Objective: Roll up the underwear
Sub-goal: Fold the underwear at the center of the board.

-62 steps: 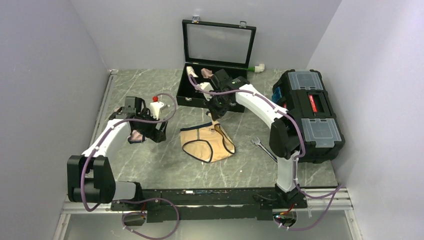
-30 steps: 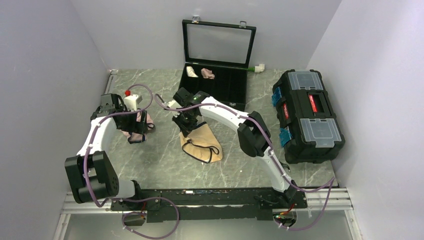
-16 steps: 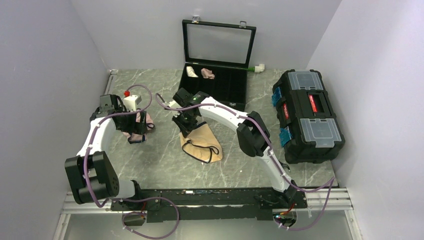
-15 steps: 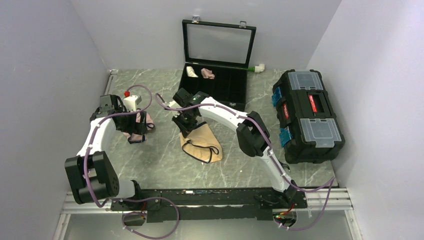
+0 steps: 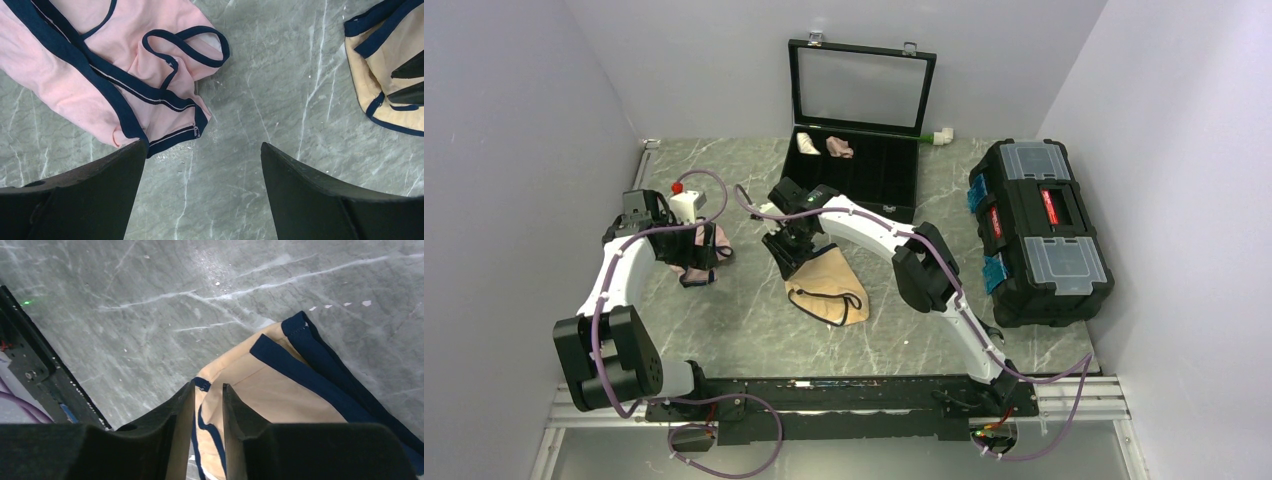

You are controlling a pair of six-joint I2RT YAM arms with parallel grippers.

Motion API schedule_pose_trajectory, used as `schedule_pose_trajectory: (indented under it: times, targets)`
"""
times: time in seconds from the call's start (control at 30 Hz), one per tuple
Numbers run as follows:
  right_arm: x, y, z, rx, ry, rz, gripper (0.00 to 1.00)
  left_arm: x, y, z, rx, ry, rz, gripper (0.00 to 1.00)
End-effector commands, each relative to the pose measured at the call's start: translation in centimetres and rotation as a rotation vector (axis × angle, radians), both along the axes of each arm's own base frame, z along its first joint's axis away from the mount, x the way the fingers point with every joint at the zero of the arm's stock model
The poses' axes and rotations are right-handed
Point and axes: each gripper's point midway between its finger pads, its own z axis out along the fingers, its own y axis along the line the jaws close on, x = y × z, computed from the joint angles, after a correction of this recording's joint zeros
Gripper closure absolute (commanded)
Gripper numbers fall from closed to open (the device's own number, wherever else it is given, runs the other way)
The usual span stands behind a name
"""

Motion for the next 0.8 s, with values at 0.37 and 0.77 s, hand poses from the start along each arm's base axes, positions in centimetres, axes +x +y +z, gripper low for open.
schedule_pose_trajectory:
  times: [0.37,0.77]
  targets:
    - [1.1,-1.8,7.5,0.200,-0.103,0.056,0.52,0.1,-4.6,2.7,-0.192,-0.161,-0.232,0.06]
    - [2.3,-13.1,8.0,0.212,-0.120,0.015,0.52,-1.7,-13.5,5.3,-0.076,-0.412,-0.672,0.07]
